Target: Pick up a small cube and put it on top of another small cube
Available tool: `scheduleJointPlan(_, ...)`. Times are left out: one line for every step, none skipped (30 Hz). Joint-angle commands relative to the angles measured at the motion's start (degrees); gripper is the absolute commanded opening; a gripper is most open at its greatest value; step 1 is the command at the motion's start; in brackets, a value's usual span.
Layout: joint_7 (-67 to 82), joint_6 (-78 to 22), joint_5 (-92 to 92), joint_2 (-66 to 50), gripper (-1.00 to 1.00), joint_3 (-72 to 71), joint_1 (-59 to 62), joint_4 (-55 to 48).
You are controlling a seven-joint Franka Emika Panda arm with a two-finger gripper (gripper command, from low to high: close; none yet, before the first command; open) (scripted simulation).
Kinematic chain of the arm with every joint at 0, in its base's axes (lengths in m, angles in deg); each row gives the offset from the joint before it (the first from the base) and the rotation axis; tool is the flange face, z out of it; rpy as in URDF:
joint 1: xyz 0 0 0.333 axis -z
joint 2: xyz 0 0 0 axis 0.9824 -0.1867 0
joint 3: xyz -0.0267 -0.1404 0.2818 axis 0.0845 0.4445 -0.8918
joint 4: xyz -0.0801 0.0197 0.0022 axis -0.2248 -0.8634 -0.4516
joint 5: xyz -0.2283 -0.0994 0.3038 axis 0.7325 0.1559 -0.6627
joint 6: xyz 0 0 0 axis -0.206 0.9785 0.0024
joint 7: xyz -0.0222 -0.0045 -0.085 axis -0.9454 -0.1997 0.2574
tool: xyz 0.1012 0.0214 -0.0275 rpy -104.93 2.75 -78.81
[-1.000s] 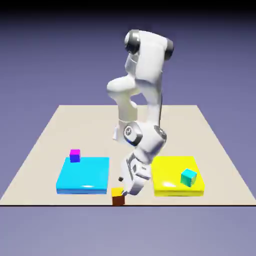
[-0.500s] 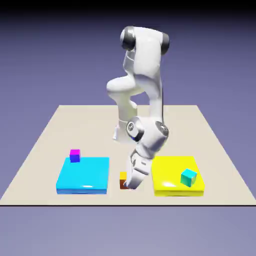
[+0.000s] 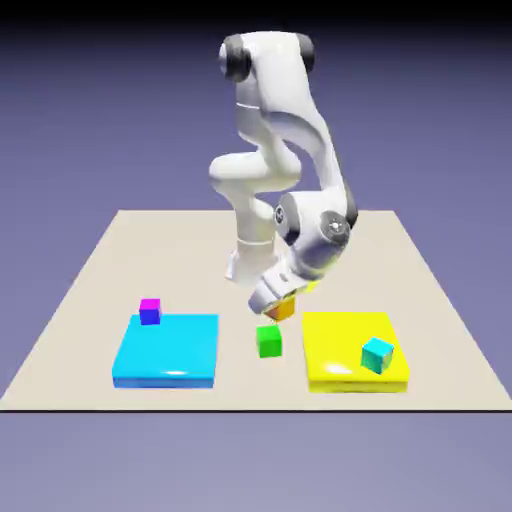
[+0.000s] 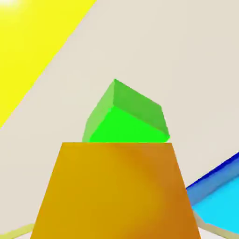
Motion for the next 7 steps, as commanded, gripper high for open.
scheduleJointPlan(-0.7, 2.5, 1.0, -1.5, -1.00, 0.4, 0.1, 1.0)
scheduleJointPlan(-1.2, 5.0, 1.8, -3.1, -1.00, 0.8, 0.3, 2.0)
scheduleJointPlan(-1.8, 7.5, 2.6, -4.6, -1.00, 1.1, 0.5, 3.0)
scheduleJointPlan(-1.9, 8.2, 2.8, -5.0, -1.00, 1.2, 0.6, 3.3)
scheduleJointPlan(-1.9, 8.2, 2.8, -5.0, 1.00, 1.2, 0.6, 3.3)
scheduleJointPlan(-1.9, 8.2, 2.8, -5.0, 1.00, 1.2, 0.6, 3.3)
scheduleJointPlan(-1.4, 5.7, 2.0, -3.5, 1.00, 0.9, 0.4, 2.3)
